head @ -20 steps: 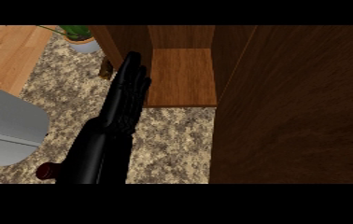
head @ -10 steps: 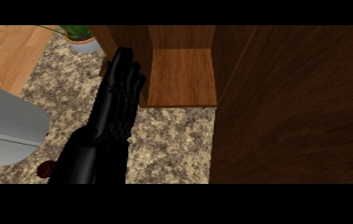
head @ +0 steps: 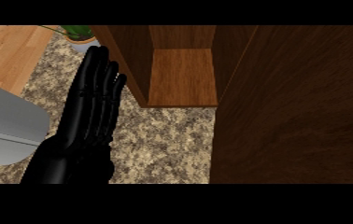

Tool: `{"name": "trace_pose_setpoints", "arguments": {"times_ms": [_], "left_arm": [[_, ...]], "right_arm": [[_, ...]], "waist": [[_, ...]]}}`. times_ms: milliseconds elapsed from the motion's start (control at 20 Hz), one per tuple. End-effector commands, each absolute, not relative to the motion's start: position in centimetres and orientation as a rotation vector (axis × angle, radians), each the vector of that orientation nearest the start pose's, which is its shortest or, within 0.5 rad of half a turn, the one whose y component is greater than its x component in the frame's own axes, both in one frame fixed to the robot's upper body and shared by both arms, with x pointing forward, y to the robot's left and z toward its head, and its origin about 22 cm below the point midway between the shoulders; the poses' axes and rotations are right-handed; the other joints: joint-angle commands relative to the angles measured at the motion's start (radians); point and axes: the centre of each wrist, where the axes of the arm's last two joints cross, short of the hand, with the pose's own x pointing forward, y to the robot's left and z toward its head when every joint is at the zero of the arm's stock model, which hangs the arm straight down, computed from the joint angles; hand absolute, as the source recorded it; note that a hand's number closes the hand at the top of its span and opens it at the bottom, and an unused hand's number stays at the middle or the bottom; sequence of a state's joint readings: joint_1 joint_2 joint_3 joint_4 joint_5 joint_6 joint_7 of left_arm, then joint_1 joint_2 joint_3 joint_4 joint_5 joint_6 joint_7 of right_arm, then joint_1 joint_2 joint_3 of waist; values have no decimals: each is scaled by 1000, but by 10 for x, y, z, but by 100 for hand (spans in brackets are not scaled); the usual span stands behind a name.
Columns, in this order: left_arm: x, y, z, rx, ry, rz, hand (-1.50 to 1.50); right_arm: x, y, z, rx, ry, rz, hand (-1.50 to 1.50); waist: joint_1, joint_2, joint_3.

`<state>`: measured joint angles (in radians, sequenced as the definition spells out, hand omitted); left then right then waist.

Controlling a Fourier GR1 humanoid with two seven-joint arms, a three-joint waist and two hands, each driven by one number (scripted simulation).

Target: Pick up the wine, place it into the cabinet and close the cabinet

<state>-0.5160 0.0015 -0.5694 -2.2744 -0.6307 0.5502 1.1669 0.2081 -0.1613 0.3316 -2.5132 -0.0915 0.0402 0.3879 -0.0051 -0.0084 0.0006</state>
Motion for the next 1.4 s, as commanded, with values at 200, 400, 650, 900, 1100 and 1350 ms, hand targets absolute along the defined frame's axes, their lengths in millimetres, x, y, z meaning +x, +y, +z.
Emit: {"name": "trace_pose_setpoints", "arguments": {"times_ms": [200,400,650,900,1100,1350], "left_arm": [[157,118,250,79,-1676,64,-150],[157,138,246,167,-1668,92,-150],[158,148,237,204,-1662,75,-150],[149,170,236,232,-1649,91,-150],[165,180,227,263,-1598,106,-150],[150,196,214,285,-1591,117,-150]], "right_arm": [[83,-210,198,333,-1929,306,-150],[81,-205,206,340,-1930,289,-150],[71,-207,211,368,-1929,291,-150],[81,-209,209,334,-1924,303,-150],[85,-207,211,353,-1928,288,-150],[81,-204,204,357,-1939,267,-150]], "waist": [[-3,0,1],[3,-1,-1],[-4,-1,-1],[3,1,-1],[4,4,-2],[2,1,-2]]}}
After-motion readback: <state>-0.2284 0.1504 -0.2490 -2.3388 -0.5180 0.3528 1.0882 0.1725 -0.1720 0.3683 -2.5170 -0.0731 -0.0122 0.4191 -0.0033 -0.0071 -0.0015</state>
